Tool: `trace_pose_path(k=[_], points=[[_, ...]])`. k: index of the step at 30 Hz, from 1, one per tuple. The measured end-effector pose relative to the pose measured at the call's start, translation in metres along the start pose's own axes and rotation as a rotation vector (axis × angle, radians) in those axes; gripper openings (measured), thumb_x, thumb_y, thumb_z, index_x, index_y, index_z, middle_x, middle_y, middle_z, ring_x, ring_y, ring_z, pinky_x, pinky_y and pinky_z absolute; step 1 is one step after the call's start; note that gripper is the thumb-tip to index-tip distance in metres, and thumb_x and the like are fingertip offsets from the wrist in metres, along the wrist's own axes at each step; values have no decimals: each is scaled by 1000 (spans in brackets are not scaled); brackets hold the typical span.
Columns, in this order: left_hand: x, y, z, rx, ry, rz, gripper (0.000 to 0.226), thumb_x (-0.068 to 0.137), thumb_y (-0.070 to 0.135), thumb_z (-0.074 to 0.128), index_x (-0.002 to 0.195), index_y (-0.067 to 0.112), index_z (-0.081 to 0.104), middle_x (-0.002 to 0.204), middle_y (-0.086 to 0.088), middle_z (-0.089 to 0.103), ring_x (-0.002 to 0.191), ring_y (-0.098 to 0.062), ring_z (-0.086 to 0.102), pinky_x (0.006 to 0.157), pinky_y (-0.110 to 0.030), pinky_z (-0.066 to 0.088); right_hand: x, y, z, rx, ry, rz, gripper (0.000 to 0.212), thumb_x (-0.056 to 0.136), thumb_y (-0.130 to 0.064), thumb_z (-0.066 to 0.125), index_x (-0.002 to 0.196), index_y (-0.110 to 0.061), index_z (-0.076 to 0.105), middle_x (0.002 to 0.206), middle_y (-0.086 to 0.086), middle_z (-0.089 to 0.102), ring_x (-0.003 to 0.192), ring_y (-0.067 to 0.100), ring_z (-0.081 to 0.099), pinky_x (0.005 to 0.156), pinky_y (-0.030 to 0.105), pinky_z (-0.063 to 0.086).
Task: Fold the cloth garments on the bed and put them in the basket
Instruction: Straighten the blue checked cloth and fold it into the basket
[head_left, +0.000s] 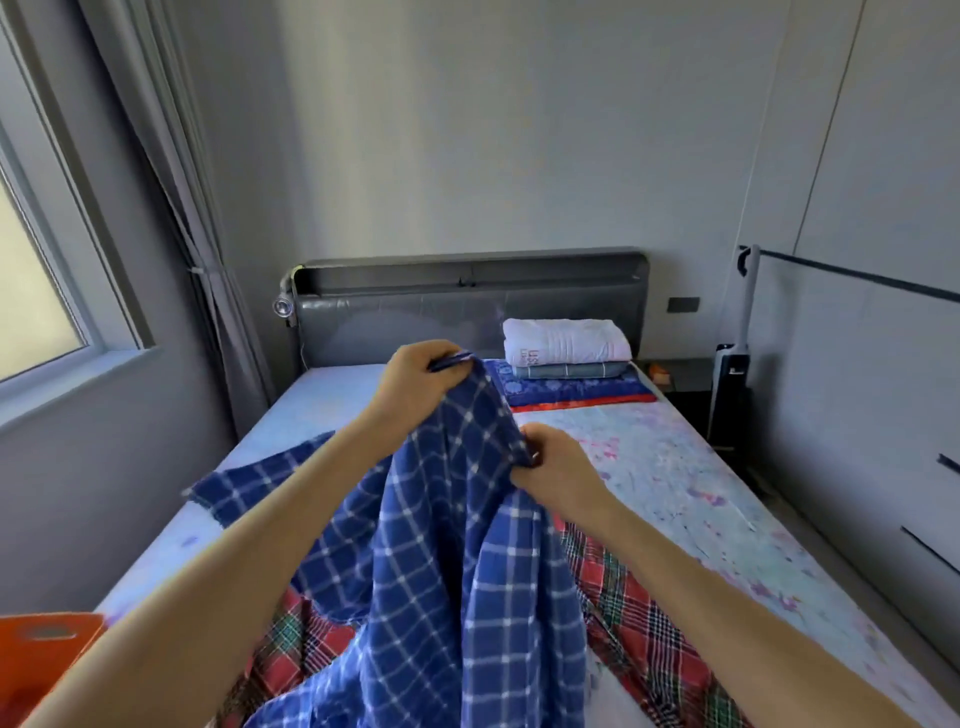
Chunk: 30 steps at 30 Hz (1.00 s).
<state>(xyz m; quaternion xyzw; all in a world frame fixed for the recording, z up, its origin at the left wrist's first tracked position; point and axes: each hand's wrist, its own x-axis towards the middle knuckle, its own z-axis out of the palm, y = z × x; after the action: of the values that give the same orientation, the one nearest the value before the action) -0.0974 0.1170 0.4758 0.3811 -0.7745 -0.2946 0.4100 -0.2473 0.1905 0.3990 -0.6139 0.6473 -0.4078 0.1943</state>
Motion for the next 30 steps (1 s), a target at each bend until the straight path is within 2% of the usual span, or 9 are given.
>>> trace_pose_path(k=[4, 7, 12, 14, 17, 20, 24, 27, 30], points=[[17, 25, -4, 4, 91, 52, 13, 89, 8, 58, 87, 18, 66, 78, 2, 64, 76, -15, 59, 77, -30, 48, -19, 27, 12, -27, 144, 49, 13, 82, -18, 62, 78, -16, 50, 69, -1, 52, 59, 14, 46, 58, 28, 39], [27, 43, -12, -2, 148, 78, 13, 90, 8, 57, 89, 18, 66, 79, 4, 63, 78, -14, 58, 83, -33, 49, -33, 31, 16, 119, 294, -74, 15, 84, -45, 60, 91, -34, 53, 87, -15, 59, 79, 4, 58, 70, 23, 47], [31, 62, -16, 35, 114, 74, 10, 89, 13, 60, 90, 18, 69, 82, 2, 67, 78, -14, 61, 85, -34, 51, -28, 17, 5, 110, 633, -183, 43, 86, -57, 42, 104, -22, 59, 93, -15, 59, 82, 2, 56, 70, 16, 46], [27, 67, -9, 119, 50, 123, 11, 88, 11, 61, 86, 17, 70, 79, 1, 67, 73, -10, 59, 81, -29, 50, -12, 6, -1, 10, 655, -191, 39, 86, -52, 49, 106, -20, 59, 93, -13, 60, 79, 2, 53, 64, 10, 39], [22, 70, 3, 268, -40, 164, 11, 85, 11, 62, 84, 17, 71, 83, -4, 70, 80, -19, 62, 82, -34, 50, 7, -12, -9, -50, 651, -167, 29, 89, -42, 56, 105, -19, 60, 90, -9, 62, 78, 7, 56, 64, 22, 45], [21, 65, 8, 371, -71, 170, 17, 85, 13, 62, 80, 28, 67, 80, 7, 68, 82, -16, 62, 82, -34, 51, 14, -17, -18, -141, 660, -127, 13, 89, -24, 53, 78, -17, 55, 65, -8, 51, 55, 9, 45, 51, 26, 36], [21, 54, 5, 336, -38, 148, 21, 85, 13, 62, 76, 31, 67, 79, 7, 69, 82, -16, 63, 82, -37, 51, 13, 10, -21, -361, 501, 124, 19, 90, -12, 45, 78, -11, 60, 69, 0, 59, 58, 16, 47, 54, 26, 38], [23, 48, 0, 267, 10, 125, 20, 87, 15, 62, 77, 32, 67, 75, 12, 67, 81, -15, 63, 81, -37, 51, 0, 38, -14, -215, 440, 206, 21, 89, -10, 45, 75, -12, 60, 69, 3, 62, 61, 17, 53, 50, 20, 35], [27, 46, 2, 293, -18, 138, 14, 86, 14, 62, 80, 26, 68, 77, 4, 67, 80, -18, 61, 81, -38, 50, -12, 30, -6, 28, 570, 26, 17, 91, -28, 48, 81, -22, 59, 66, -9, 59, 58, 6, 54, 55, 15, 38]])
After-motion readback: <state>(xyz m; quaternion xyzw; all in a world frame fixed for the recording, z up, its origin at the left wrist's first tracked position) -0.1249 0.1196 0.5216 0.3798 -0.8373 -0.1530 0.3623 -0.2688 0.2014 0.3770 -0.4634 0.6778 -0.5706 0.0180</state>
